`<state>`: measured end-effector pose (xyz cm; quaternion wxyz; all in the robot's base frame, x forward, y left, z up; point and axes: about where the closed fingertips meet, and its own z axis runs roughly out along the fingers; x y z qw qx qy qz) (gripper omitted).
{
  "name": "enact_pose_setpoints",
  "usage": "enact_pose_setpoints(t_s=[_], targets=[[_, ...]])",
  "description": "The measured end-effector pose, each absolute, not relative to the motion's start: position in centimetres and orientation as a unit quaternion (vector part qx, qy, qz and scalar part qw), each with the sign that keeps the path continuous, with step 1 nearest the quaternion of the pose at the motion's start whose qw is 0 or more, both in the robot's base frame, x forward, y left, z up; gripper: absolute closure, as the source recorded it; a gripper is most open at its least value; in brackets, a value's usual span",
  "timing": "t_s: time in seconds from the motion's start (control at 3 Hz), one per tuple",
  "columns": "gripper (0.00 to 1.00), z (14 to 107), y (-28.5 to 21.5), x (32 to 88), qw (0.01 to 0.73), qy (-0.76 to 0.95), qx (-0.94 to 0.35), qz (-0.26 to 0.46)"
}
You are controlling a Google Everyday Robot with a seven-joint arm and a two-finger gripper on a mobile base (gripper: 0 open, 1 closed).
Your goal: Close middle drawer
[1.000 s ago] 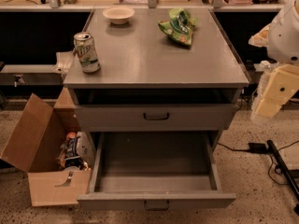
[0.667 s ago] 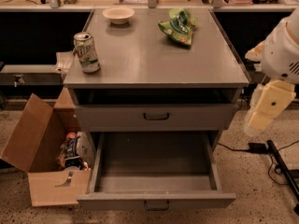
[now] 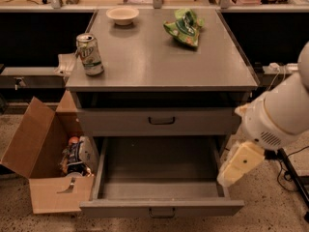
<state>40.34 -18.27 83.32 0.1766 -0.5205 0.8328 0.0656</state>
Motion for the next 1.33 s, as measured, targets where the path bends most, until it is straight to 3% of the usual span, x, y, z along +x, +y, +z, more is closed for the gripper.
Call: enact_pose_setpoints(t_s=[0.33, 0.67, 1.33], targets=[[0.0, 73.4, -16.3, 38.3, 0.177, 0.848, -0.486, 0.113], [0.0, 73.4, -16.3, 38.3, 0.177, 0.848, -0.486, 0.113], [0.0, 65.4, -13.5, 38.3, 0.16, 0.838, -0.486, 0.189]])
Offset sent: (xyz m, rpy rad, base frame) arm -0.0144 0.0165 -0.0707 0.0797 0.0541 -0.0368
